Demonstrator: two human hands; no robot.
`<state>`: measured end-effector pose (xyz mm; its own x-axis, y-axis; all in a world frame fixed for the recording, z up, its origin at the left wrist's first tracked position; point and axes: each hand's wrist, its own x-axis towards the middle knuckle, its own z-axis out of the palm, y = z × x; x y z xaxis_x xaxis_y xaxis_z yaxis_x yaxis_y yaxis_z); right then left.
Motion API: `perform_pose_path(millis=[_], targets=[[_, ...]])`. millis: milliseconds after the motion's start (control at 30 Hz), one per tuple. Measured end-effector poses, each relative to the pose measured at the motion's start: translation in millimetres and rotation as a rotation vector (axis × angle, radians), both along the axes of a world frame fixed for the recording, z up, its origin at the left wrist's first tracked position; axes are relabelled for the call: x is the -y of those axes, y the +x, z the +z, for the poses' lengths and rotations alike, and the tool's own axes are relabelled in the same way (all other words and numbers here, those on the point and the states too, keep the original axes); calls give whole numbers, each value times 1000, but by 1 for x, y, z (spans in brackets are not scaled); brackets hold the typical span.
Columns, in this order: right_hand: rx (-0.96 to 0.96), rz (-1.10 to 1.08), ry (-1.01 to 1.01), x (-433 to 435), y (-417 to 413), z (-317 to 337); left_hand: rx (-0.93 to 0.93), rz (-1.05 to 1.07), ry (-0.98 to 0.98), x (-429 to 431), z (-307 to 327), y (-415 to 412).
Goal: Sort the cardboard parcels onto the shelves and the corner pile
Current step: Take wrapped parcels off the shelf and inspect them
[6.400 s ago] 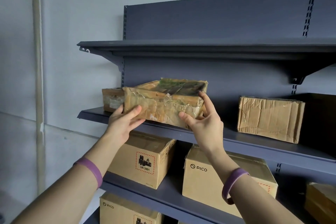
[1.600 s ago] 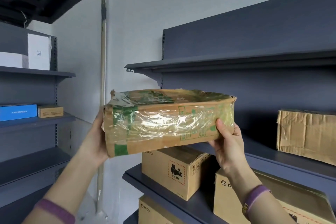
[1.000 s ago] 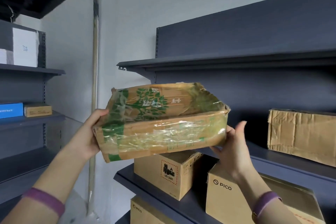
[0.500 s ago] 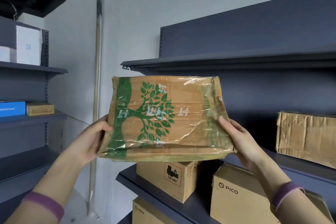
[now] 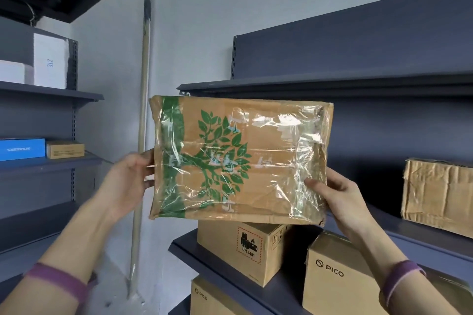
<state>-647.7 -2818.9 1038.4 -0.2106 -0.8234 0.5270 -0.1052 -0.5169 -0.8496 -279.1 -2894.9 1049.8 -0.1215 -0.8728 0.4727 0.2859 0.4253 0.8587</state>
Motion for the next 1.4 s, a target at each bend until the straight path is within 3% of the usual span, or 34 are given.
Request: perform_pose_path(millis=[200, 600, 700, 833, 1000, 1200, 1333, 1400], targets=[[-59, -10, -102, 6, -2, -1, -47, -25, 150, -4, 11, 10], [-193, -330, -192, 18, -3, -5, 25, -62, 123, -19, 13, 8], [-198, -217, -91, 14, -5, -3, -67, -80, 95, -15, 5, 10], [-315, 123, -38, 2, -8, -2, -170, -68, 82, -7, 1, 12], [-136, 527, -80, -11, -8, 0, -200, -85, 90, -2, -6, 15], [-10, 233, -35, -15, 0, 8, -47, -101, 22, -3, -13, 12], [13, 213, -31, -13, -4, 3, 17, -169, 8, -5, -15, 21], [22, 227, -32, -13, -7, 1, -44, -281, 22, -6, -14, 25]])
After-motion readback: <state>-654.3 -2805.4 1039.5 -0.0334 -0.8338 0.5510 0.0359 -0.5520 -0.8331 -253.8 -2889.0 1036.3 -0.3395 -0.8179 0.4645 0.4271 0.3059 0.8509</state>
